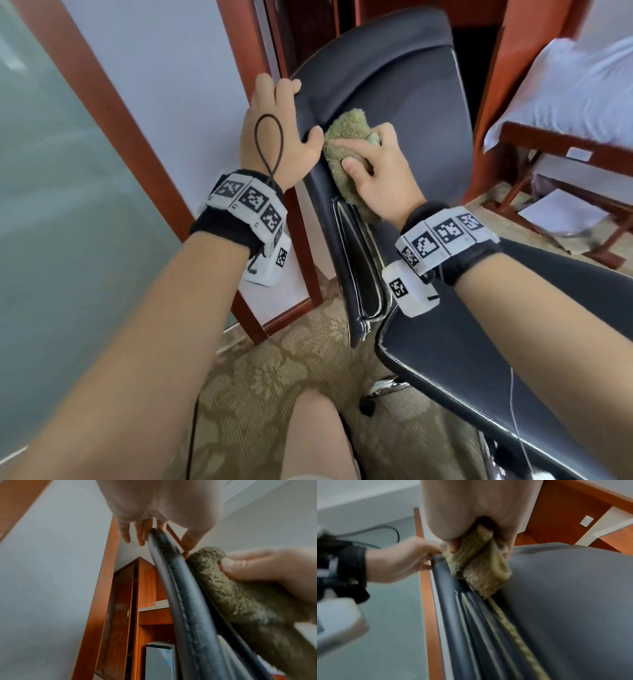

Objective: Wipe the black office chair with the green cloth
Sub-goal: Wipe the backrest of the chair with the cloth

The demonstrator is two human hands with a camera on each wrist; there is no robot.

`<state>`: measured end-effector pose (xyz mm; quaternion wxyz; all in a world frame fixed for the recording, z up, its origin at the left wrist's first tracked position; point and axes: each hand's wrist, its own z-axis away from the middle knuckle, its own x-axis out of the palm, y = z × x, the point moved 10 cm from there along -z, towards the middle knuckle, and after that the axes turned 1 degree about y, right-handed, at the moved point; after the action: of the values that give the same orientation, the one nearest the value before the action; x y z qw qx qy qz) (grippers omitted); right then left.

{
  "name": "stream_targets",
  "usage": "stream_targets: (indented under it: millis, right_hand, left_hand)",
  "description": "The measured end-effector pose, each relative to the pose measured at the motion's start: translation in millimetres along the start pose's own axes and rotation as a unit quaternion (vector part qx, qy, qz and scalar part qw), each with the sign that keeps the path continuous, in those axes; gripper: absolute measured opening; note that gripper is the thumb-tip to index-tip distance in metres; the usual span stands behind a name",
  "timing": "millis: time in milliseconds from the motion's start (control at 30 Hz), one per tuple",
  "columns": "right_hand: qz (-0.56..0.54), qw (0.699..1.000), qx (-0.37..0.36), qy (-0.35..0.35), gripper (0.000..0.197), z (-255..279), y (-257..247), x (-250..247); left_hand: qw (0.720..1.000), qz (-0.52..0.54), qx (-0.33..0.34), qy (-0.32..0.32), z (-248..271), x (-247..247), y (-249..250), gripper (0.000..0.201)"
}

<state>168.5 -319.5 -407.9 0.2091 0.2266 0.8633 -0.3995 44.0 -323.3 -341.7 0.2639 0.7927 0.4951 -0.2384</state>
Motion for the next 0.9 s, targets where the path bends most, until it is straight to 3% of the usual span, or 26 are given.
stream_targets:
  millis: [267, 433, 667, 900]
  right_hand:
    - [0.038, 0.996, 0.046, -0.064, 0.031, 27.9, 40.8, 9.3]
    - [-0.024, 1.0, 0.002, 0.013, 0.037, -1.0, 12.1, -17.3]
    - [-0.036, 0.999, -0.015, 0.026, 0.036, -4.2, 20.0, 4.8]
    - [0.007, 0.999, 0.015, -0.042, 0.032, 31.1, 55.3, 9.9]
  left_hand:
    - [0.999, 0.033, -0.02, 0.015, -0.2, 2.0, -5.9, 0.053]
    - [0.998, 0.055, -0.014, 0.023, 0.2, 0.5, -6.1, 0.051]
    - [0.997, 0.069, 0.032, 0.02, 0.7, 4.4, -13.2, 0.056]
    - [0.995, 0.074, 0.059, 0.013, 0.0, 7.1, -13.8, 0.059]
